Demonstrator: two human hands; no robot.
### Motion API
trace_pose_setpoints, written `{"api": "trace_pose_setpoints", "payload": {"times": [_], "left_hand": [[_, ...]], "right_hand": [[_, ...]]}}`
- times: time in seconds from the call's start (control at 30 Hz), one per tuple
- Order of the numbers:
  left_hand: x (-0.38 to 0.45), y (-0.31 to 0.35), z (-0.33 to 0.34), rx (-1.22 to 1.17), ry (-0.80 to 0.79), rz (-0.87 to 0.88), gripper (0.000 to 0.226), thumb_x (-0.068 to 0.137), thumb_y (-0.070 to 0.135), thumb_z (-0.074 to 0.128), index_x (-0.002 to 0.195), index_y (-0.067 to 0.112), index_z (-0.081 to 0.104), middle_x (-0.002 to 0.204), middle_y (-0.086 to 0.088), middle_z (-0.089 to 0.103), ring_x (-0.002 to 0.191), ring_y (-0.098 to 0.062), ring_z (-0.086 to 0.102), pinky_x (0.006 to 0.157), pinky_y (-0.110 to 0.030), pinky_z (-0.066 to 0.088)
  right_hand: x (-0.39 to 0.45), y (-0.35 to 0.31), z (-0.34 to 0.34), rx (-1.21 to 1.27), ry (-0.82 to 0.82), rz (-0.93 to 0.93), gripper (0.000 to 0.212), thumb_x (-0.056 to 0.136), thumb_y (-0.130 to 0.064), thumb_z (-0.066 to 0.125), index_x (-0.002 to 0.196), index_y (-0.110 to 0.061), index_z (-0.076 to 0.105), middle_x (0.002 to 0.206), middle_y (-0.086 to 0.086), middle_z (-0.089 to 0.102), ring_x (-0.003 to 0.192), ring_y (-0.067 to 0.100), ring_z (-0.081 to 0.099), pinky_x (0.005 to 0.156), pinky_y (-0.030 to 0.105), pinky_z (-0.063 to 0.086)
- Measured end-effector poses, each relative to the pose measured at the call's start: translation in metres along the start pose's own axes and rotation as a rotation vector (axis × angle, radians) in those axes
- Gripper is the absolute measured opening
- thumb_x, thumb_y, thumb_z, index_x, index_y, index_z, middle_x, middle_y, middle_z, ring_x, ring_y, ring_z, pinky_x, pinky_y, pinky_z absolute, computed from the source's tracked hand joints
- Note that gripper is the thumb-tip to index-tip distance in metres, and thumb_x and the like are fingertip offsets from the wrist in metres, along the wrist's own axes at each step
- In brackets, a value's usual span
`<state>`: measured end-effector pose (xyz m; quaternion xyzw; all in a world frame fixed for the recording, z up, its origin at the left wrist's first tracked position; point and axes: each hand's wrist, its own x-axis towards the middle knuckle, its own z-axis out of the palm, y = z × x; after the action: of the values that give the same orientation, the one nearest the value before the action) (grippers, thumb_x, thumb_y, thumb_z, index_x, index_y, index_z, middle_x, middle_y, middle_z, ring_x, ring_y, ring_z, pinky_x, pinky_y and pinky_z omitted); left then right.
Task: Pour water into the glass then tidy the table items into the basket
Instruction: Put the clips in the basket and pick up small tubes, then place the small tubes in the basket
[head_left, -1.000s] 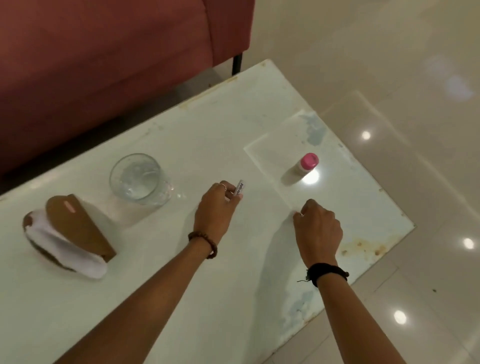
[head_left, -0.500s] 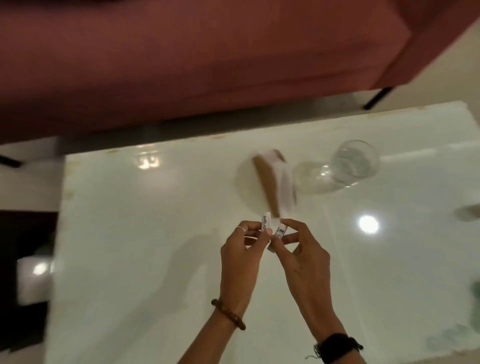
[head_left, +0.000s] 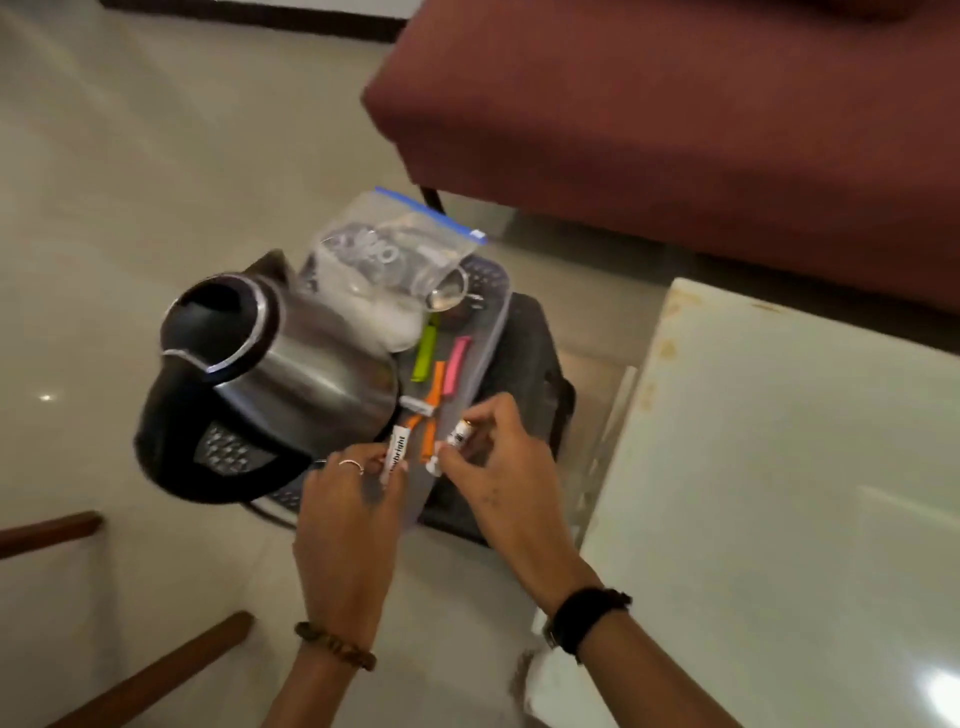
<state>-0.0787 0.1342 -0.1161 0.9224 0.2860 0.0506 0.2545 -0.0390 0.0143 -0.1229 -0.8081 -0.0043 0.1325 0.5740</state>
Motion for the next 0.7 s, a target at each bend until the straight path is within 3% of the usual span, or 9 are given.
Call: {"api": "trace_pose_setpoints", "payload": {"times": [0.07,0.17,0.33,0.43,0.53,0.7], "left_hand": [[0.015,-0.028,-0.006,0.132,-0.059,-0.004,0.019,0.084,0.033,0.059,0.096,0.020,0.065,0.097,-0.004,0.065,0.097,-0.026,0.050,0.075,-0.033,0.039],[0.030,-0.052,-0.003,0.302,-0.202,0.016,0.026,0.088,0.039,0.053,0.094,0.016,0.065,0.098,-0.007,0.066,0.101,-0.026,0.049,0.081,-0.037,0.043],[0.032,-0.061,0.015,0.382,-0.324,-0.001,0.025,0.091,0.035,0.049,0.098,0.015,0.061,0.104,-0.005,0.065,0.109,-0.022,0.050,0.093,-0.036,0.040],[0.030,-0.055,0.018,0.337,-0.284,0.001,0.025,0.093,0.030,0.046,0.102,0.012,0.061,0.110,-0.007,0.062,0.112,-0.024,0.047,0.096,-0.040,0.039],[0.020,-0.030,0.019,0.134,-0.174,0.107,0.019,0.091,0.020,0.051,0.102,0.010,0.064,0.107,-0.010,0.064,0.103,-0.028,0.053,0.088,-0.043,0.045],[-0.025,0.033,0.042,-0.079,-0.164,0.373,0.010,0.087,0.013,0.059,0.094,0.013,0.066,0.089,-0.006,0.067,0.086,-0.023,0.057,0.074,-0.024,0.045]], "right_hand": [[0.013,-0.005,0.029,-0.154,-0.067,-0.046,0.021,0.085,-0.028,0.061,0.096,-0.028,0.043,0.071,-0.012,0.059,0.059,0.001,0.056,0.046,0.013,0.034],[0.027,-0.004,0.059,-0.519,-0.152,-0.080,0.024,0.089,-0.023,0.054,0.109,-0.014,0.045,0.090,0.006,0.066,0.080,0.028,0.063,0.056,0.029,0.032],[0.032,-0.001,0.073,-0.807,-0.157,-0.137,0.013,0.093,-0.013,0.044,0.094,-0.011,0.057,0.087,0.010,0.066,0.080,0.032,0.064,0.057,0.031,0.034],[0.031,0.002,0.069,-0.776,-0.156,-0.152,0.016,0.095,-0.013,0.041,0.096,-0.010,0.056,0.088,0.012,0.066,0.081,0.034,0.064,0.060,0.034,0.041],[0.024,0.006,0.048,-0.560,-0.063,-0.152,0.019,0.096,-0.023,0.041,0.099,-0.013,0.057,0.082,0.006,0.066,0.072,0.026,0.062,0.055,0.032,0.042],[-0.005,0.034,-0.032,-0.403,0.174,-0.091,0.015,0.094,-0.029,0.048,0.093,-0.018,0.057,0.060,-0.007,0.052,0.050,0.009,0.045,0.043,0.013,0.026]]}}
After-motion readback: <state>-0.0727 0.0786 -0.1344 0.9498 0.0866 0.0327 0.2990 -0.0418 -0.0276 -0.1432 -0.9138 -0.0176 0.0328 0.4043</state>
